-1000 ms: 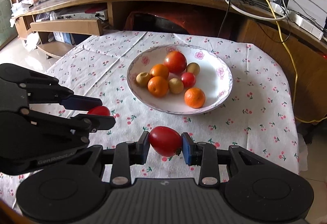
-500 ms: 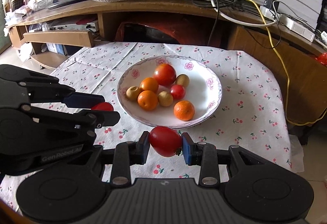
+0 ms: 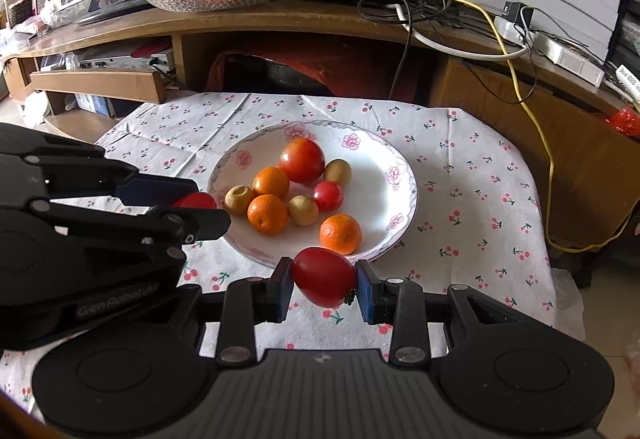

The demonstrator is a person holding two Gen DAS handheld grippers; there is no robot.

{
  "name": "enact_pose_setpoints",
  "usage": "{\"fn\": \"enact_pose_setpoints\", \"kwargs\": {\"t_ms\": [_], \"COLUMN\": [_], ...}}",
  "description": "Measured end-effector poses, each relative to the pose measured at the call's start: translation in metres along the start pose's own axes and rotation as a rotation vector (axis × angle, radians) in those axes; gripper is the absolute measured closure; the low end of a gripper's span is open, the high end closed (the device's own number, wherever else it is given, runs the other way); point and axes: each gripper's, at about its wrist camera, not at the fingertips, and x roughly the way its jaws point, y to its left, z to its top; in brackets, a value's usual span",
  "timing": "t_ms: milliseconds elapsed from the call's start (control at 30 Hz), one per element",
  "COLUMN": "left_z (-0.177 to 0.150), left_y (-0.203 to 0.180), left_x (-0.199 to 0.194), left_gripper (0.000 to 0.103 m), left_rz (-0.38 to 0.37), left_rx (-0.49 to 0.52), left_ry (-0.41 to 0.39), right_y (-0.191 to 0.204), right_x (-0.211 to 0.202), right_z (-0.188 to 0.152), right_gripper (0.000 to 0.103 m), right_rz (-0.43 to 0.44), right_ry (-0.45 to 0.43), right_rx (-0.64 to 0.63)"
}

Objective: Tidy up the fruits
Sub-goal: 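Carry both held red tomatoes over the white bowl with both tools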

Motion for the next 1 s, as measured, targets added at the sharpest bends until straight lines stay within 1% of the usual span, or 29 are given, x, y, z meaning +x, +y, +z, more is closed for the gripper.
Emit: {"fn": "enact_pose_setpoints", "kwargs": {"t_ms": [333, 667, 1000], "left_z": [0.019, 0.033, 0.037], "left_y": [0.009, 0.021, 0.027], "left_x": [0.019, 0.045, 0.066], "left_gripper": [0.071, 0.071, 0.071], "left_rz": [-0.001, 0.001, 0.016], "left_rx": [-0.049, -0.07, -0.082], "left_ry": [-0.008, 0.006, 0.03], "right_y": [-0.014, -0.024, -0.027], "right_x": [0.016, 0.039, 0.062], "right_z": [0.019, 0.033, 0.04], "right_gripper": [0.068, 0.068, 0.068], "right_rz": [-0.024, -0.03, -0.04], "right_ry": [-0.005, -0.009, 0.001], "right_rx": [0.062, 0.078, 0.057]}}
